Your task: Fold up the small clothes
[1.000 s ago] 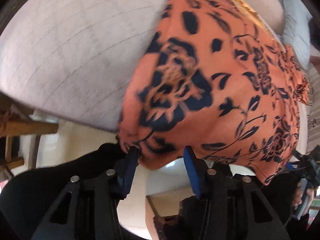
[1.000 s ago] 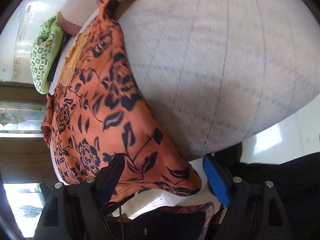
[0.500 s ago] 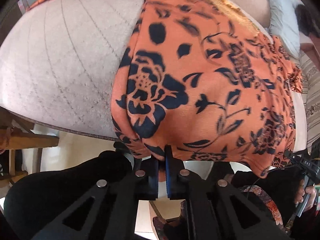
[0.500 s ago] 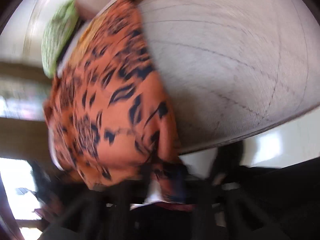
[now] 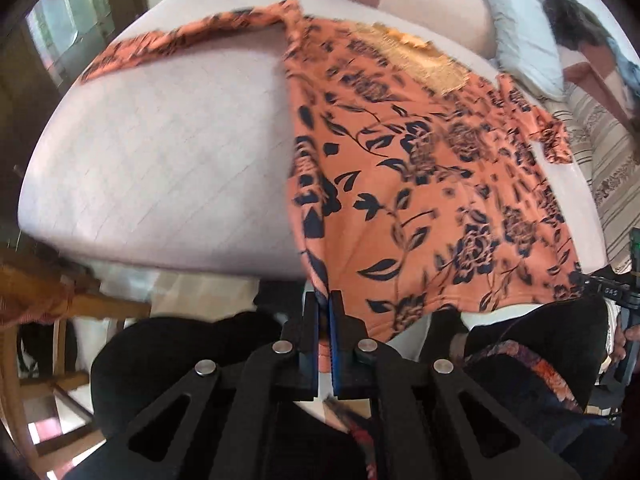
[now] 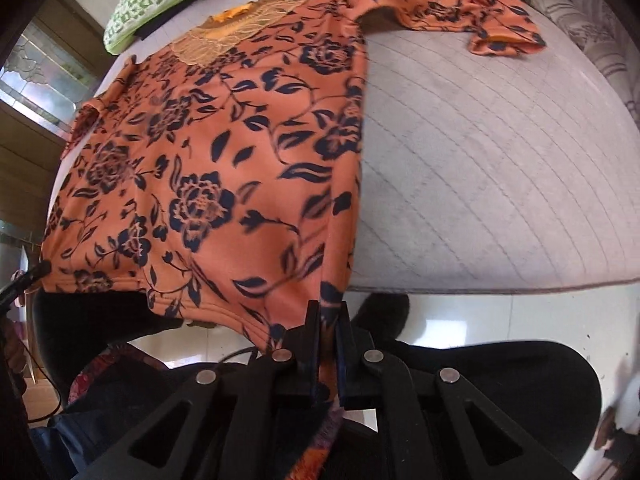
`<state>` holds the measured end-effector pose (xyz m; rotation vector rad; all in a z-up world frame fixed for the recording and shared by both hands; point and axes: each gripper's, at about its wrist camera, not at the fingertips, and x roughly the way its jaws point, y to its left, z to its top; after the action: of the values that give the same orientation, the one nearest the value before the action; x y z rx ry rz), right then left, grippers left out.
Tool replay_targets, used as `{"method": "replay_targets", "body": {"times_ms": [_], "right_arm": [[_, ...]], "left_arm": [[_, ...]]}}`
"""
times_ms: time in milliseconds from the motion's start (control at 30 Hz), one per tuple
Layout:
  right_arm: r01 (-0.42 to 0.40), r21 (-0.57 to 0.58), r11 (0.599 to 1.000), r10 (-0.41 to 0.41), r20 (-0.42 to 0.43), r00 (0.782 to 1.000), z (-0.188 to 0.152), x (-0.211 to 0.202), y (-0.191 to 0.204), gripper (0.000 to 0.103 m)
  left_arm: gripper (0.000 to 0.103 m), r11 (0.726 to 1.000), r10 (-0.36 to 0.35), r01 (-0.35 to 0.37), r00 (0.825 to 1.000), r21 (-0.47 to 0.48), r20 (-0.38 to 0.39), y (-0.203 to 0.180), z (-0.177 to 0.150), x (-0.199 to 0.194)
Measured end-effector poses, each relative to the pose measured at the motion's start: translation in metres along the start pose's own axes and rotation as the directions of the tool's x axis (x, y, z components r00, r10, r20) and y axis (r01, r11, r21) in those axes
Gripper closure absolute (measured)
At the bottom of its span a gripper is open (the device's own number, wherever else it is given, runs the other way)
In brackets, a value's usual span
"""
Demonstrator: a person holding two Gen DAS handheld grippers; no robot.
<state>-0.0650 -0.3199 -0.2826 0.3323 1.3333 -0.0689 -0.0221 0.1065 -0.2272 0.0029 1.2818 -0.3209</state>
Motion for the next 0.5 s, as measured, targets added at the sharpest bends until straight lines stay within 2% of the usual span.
{"method": "replay_targets", "body": {"times_ms": [200,300,333,400,433,500], "right_arm": [[-0.029,0.096,0.995,0.032,-0.024,0.999,0.004,0.003,-0.026,0.097],[0.018,0.096,0.995,-0.014,-0.04,0.999,0.009,0.002,-0.035,0.097],[0.018,0.094,0.995,-0.014,-0.043,0.999,0.011,0.0,-0.037,0.097],[-0.058,0.15,0.987,0.068,-0.061,0.996,0.016,-0.003,-0.047,0.096],[-0.118,0.203,0.972,0.131,-0.055,0.99,0.02,-0.008,-0.055,0.096],[-0.192,0.254,0.948,0.204,-0.023,0.979,0.028,-0.017,-0.067,0.096]], "left_arm": [[0.098,0.994,0.101,-0.105,0.991,-0.039,-0.086,0.021,0.002,0.018],[0.098,0.978,0.203,-0.205,0.977,-0.031,-0.067,0.028,0.012,0.013],[0.098,0.977,0.212,-0.214,0.975,-0.022,-0.069,0.031,0.016,0.008],[0.098,0.976,0.209,-0.212,0.975,-0.045,-0.072,0.037,0.024,0.001],[0.098,0.978,0.197,-0.2,0.979,-0.058,-0.054,0.037,0.031,-0.004],[0.097,0.985,0.163,-0.163,0.987,-0.049,-0.005,0.029,0.048,-0.012]]}}
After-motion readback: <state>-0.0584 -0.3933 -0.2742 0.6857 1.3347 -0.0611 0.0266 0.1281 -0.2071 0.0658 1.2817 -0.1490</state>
